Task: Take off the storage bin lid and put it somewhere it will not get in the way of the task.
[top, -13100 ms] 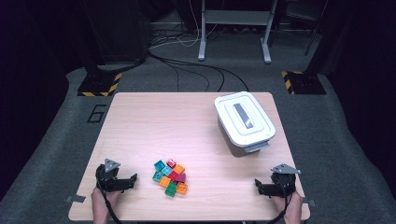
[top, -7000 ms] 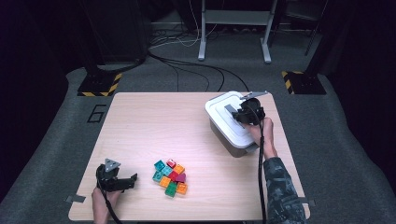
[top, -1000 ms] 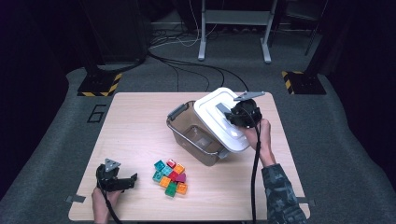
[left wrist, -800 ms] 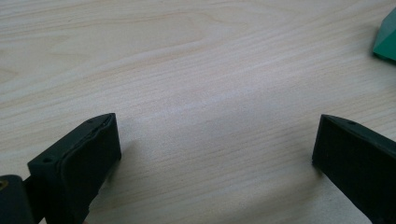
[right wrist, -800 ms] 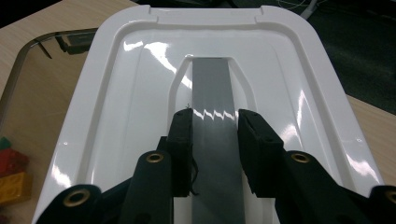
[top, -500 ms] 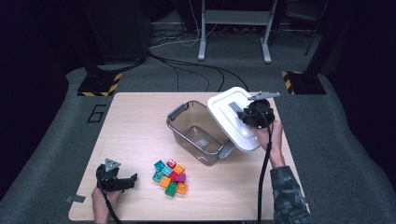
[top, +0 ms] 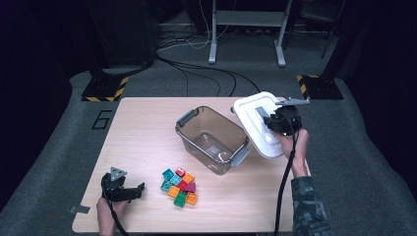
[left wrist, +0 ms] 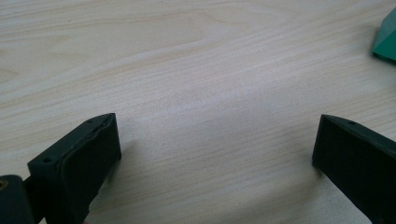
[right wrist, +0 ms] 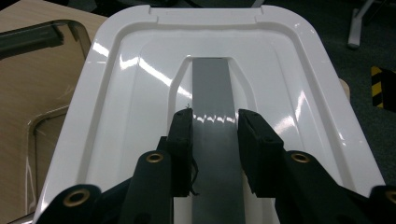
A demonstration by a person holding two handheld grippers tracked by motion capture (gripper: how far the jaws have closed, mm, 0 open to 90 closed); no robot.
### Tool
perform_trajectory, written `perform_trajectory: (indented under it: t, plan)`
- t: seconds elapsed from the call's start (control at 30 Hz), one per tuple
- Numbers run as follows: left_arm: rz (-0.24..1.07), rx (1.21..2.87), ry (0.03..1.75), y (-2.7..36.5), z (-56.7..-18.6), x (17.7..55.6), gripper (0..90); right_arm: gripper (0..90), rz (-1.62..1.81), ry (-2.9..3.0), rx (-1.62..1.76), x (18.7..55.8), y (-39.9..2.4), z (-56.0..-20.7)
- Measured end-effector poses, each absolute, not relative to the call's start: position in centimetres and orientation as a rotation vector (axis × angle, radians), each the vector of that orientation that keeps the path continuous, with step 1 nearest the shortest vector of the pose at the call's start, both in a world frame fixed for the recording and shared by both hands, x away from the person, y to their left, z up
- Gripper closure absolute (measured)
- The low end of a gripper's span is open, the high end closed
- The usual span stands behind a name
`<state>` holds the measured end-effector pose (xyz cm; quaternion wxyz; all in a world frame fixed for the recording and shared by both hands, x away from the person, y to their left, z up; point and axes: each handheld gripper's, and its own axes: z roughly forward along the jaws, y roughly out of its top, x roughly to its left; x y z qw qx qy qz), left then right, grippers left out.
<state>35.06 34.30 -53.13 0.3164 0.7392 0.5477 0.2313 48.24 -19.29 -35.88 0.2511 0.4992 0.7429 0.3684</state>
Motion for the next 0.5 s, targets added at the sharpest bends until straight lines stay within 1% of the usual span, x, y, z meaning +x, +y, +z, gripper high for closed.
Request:
perform_trajectory:
  t: [0.5]
  plan:
    - [0.609, 1.945, 1.442, 34.3, -53.1, 35.1, 0.9, 66.6, 0.939, 1.893, 1.53, 49.1, -21.3, -38.2]
